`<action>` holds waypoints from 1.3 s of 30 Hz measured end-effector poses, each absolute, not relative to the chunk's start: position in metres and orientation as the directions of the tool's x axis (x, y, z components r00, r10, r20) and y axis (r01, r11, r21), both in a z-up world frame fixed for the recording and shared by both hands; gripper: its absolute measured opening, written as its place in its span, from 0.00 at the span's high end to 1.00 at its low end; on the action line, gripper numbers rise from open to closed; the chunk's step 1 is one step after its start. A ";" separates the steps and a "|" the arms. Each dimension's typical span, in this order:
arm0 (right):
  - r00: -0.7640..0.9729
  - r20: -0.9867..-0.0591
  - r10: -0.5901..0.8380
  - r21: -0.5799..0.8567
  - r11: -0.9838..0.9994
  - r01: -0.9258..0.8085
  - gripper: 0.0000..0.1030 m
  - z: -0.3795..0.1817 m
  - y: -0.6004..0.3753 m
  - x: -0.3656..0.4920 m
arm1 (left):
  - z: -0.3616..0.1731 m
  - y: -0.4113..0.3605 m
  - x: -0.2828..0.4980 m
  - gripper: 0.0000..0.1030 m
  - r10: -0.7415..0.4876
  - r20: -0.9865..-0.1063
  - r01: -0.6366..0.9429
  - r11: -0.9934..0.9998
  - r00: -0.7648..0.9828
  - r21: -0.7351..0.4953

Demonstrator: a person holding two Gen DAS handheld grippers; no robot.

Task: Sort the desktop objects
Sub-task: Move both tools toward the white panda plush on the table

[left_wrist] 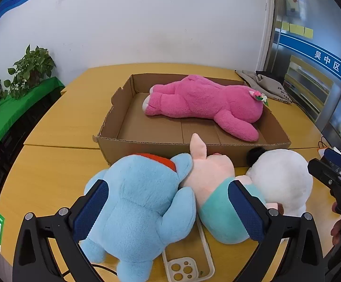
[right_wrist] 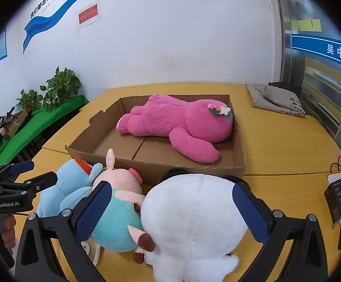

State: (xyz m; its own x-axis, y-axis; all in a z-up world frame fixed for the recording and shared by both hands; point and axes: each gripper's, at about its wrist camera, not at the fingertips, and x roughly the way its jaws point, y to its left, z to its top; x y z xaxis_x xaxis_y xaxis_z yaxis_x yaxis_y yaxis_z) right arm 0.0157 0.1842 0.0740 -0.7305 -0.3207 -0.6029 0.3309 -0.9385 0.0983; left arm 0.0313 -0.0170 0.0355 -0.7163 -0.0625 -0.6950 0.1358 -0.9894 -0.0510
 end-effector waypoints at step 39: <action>-0.728 -0.618 -0.298 0.126 -0.951 0.283 0.00 0.062 0.205 0.016 | 0.033 0.013 0.024 0.00 0.002 -0.712 0.057 -0.997 -0.702 -0.059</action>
State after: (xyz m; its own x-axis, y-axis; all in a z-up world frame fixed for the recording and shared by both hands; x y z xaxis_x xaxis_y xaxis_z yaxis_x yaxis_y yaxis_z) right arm 0.0162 0.2046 0.0620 -0.7277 -0.2984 -0.6176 0.2833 -0.9508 0.1256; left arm 0.0237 0.0125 0.0333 -0.7019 0.0020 -0.7123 0.0567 -0.9967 -0.0588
